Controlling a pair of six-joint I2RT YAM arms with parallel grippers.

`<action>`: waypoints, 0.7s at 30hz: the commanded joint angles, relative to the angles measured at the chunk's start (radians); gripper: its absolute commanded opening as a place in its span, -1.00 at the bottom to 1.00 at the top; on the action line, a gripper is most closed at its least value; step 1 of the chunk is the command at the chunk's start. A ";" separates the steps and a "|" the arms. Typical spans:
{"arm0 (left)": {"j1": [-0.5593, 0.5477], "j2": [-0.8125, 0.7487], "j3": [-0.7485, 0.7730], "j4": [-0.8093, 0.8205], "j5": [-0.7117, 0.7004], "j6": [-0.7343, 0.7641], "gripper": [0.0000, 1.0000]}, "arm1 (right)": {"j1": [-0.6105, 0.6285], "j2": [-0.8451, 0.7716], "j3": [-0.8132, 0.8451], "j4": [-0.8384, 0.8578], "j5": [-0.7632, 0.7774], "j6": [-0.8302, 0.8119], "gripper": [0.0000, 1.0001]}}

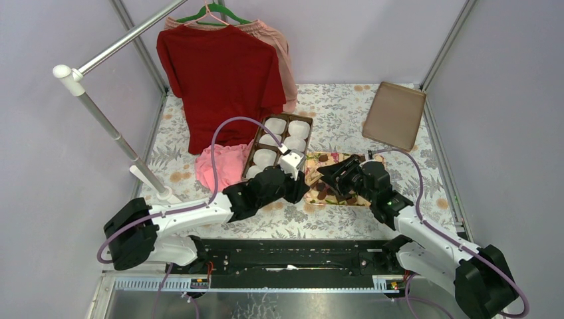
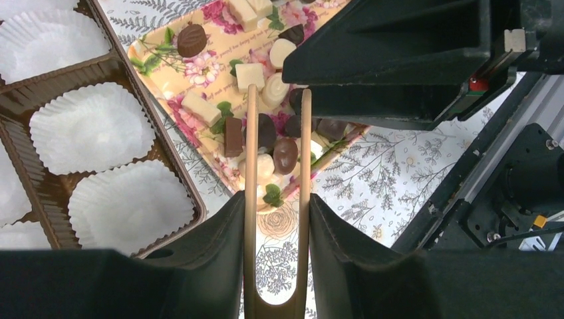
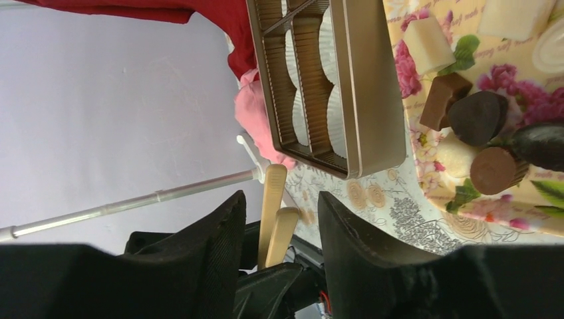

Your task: Pack the chocolate

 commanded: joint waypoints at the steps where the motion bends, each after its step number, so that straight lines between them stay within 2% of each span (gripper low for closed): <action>1: 0.002 -0.040 0.037 -0.048 0.030 -0.002 -0.15 | 0.005 0.026 0.054 0.014 0.009 -0.079 0.05; 12: 0.002 -0.064 0.086 -0.106 0.045 -0.008 -0.08 | 0.004 0.167 0.080 0.028 -0.116 -0.140 0.09; 18: 0.002 -0.057 0.111 -0.143 0.009 -0.009 -0.08 | 0.004 0.119 0.082 -0.018 -0.094 -0.177 0.12; 21: 0.002 -0.050 0.124 -0.172 0.001 -0.010 -0.09 | 0.004 0.063 0.122 -0.108 -0.036 -0.252 0.18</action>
